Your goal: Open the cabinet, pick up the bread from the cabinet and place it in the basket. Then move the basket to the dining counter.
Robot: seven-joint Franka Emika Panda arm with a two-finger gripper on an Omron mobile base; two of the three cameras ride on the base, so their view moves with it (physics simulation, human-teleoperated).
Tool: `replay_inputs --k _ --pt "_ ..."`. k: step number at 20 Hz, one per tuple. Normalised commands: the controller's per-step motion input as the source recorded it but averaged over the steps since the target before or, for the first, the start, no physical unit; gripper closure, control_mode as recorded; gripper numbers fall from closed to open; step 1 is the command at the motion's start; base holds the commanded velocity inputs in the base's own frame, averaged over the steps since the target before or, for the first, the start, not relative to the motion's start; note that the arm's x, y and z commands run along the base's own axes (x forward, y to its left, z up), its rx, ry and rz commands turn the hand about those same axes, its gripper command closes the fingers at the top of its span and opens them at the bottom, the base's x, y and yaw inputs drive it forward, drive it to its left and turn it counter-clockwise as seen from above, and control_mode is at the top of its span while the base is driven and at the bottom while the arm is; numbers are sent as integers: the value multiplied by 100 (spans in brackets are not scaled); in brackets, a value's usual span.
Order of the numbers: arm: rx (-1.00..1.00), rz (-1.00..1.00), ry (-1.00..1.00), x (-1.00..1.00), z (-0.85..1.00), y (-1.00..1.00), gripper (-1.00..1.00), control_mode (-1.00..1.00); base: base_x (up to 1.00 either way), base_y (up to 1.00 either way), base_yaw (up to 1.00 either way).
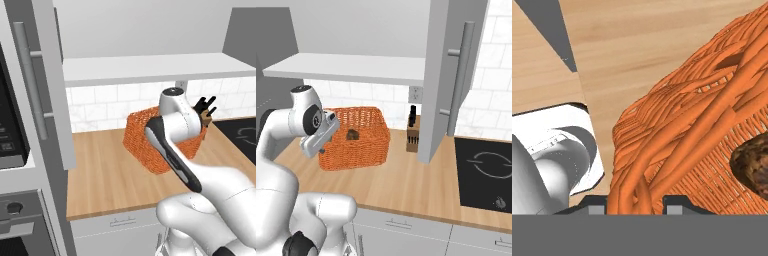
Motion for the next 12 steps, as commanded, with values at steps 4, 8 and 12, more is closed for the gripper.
replay_inputs --k 4,8,12 --pt "-6 1 1 7 19 0 100 -100 0 0 0" --pt "-2 0 2 3 0 0 100 -100 0 0 0" --pt "0 0 0 0 0 0 100 -100 0 0 0"
